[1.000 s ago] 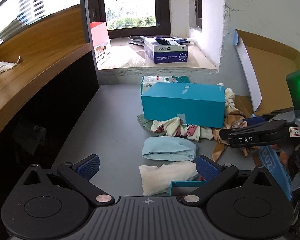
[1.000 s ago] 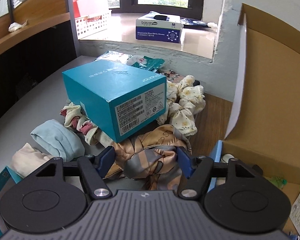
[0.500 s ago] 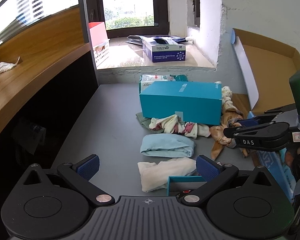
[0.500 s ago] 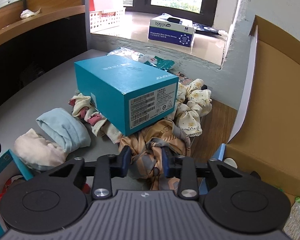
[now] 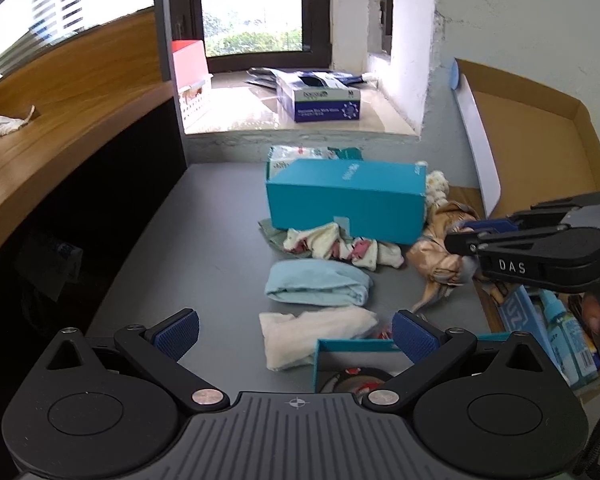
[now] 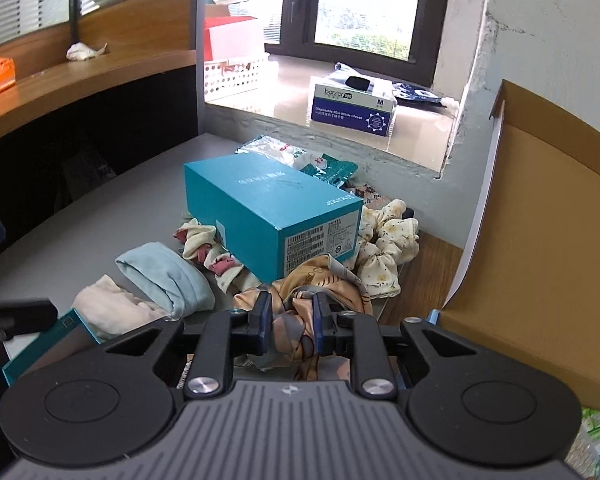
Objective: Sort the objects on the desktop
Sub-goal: 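Carry the scarf with the right gripper into the small teal box and release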
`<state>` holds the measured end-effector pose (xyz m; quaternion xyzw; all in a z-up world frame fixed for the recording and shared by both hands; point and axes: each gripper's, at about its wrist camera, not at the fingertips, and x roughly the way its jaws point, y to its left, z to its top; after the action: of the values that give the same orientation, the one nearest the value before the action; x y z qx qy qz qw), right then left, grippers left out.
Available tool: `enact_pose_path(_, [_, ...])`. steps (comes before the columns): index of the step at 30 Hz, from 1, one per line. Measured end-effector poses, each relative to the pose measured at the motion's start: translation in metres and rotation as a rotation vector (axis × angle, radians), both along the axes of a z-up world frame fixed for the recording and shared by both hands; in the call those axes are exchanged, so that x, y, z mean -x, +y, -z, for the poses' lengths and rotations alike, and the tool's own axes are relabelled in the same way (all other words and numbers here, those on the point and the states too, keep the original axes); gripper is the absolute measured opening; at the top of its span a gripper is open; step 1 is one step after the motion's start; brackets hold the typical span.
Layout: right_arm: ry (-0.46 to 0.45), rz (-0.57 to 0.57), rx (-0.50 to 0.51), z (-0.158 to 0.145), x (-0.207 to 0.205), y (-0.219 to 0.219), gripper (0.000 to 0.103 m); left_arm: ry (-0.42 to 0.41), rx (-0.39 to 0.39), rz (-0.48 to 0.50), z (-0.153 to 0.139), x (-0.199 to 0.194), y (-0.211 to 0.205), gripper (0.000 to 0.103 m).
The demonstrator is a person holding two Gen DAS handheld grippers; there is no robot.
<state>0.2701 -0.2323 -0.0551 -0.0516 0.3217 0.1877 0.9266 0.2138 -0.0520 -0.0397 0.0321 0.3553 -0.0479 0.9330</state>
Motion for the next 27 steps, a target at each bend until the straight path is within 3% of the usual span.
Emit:
enact_pose_path(5, [-0.020,-0.023,-0.033,-0.011,0.018,0.002,0.024,-0.004,-0.004,-0.023,0.001,0.002,0.005,0.103])
enact_pose_path(15, [0.032,-0.032,-0.059,-0.005,0.049,0.021,0.024,-0.028,0.051,-0.099,-0.009,0.017,0.048,0.103])
enact_pose_path(27, [0.115,-0.033,-0.074,0.001,0.077,0.044,0.025,-0.015,0.081,-0.010,0.002,0.035,0.053,0.103])
